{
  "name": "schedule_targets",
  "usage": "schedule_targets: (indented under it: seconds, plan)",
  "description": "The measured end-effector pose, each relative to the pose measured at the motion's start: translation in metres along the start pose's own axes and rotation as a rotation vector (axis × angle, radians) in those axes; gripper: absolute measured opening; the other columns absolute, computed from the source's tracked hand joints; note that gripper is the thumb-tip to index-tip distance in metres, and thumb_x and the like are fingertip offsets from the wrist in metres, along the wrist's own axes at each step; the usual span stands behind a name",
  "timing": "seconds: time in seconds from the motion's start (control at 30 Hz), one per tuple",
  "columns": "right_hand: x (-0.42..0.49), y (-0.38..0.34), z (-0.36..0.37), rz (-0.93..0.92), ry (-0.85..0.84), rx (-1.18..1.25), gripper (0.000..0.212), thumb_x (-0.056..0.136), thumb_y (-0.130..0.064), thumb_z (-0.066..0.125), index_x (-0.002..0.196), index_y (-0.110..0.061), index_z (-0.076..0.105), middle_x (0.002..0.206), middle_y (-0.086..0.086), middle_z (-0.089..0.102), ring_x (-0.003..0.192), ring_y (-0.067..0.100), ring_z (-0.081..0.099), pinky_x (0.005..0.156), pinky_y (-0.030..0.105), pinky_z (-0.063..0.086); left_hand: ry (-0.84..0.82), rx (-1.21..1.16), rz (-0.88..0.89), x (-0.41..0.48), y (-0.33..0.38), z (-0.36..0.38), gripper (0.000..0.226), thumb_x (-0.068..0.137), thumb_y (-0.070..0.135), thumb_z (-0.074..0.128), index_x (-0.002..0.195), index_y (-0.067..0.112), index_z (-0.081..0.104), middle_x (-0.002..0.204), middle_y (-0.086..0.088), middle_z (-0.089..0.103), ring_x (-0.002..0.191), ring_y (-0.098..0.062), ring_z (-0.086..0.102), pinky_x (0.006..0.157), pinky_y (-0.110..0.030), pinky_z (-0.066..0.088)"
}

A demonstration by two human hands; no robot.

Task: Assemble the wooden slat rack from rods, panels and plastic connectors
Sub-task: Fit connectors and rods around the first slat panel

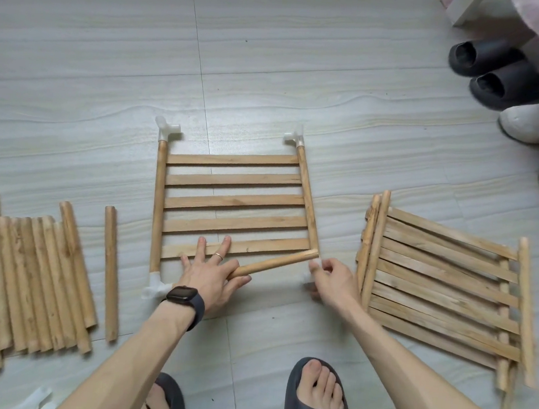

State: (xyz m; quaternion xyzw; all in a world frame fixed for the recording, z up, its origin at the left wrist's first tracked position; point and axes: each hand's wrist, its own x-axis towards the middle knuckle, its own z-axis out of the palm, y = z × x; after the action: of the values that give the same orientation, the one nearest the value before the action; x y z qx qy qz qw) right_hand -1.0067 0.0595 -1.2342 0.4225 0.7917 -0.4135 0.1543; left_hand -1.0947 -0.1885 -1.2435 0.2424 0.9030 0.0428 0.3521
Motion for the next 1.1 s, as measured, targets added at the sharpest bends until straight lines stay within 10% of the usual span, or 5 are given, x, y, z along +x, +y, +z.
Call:
schedule_targets:
  seconds: [0.27, 0.47, 0.93, 1.1]
  plan:
    - [0.015, -0.01, 0.014, -0.203, 0.229, -0.436, 0.031, 0.095, -0.031, 0.059, 0.108, -0.004, 0.056, 0.108, 0.014, 0.057, 0.098, 0.039, 0.058, 0.081, 0.041, 0.041, 0.017, 0.008, -0.034, 0.013, -0.002, -0.012, 0.041, 0.094, 0.071, 0.028, 0.102, 0.038, 0.052, 0.166, 0.006, -0.011, 0.148, -0.046, -0.013, 0.112, -0.074, 0.007]
    - [0.024, 0.007, -0.02, 0.168, 0.016, 0.52, 0.03, 0.087, -0.032, 0.081, 0.099, -0.007, 0.07, 0.08, 0.009, 0.066, 0.061, 0.011, 0.066, 0.061, 0.029, 0.061, 0.043, 0.1, -0.022, 0.015, -0.007, 0.005, 0.051, 0.09, 0.076, 0.022, 0.103, 0.038, 0.053, 0.159, 0.003, -0.032, 0.144, -0.049, -0.024, 0.11, -0.077, 0.001]
    - [0.027, -0.007, 0.007, 0.029, 0.123, 0.269, 0.035, 0.097, -0.055, 0.055, 0.109, -0.022, 0.053, 0.078, 0.003, 0.071, 0.055, 0.011, 0.071, 0.064, 0.033, 0.056, 0.093, 0.134, -0.009, 0.017, -0.007, 0.015, 0.054, 0.089, 0.077, 0.018, 0.101, 0.037, 0.053, 0.156, 0.001, -0.037, 0.142, -0.05, -0.03, 0.108, -0.078, -0.003]
    - [0.024, -0.007, 0.016, 0.125, 0.148, 0.656, 0.036, 0.096, -0.039, 0.067, 0.11, -0.005, 0.062, 0.091, 0.014, 0.067, 0.081, 0.023, 0.072, 0.064, 0.033, 0.062, 0.118, 0.093, 0.006, 0.016, -0.006, 0.015, 0.051, 0.085, 0.078, 0.015, 0.092, 0.038, 0.047, 0.157, 0.001, -0.036, 0.141, -0.05, -0.031, 0.107, -0.079, -0.006]
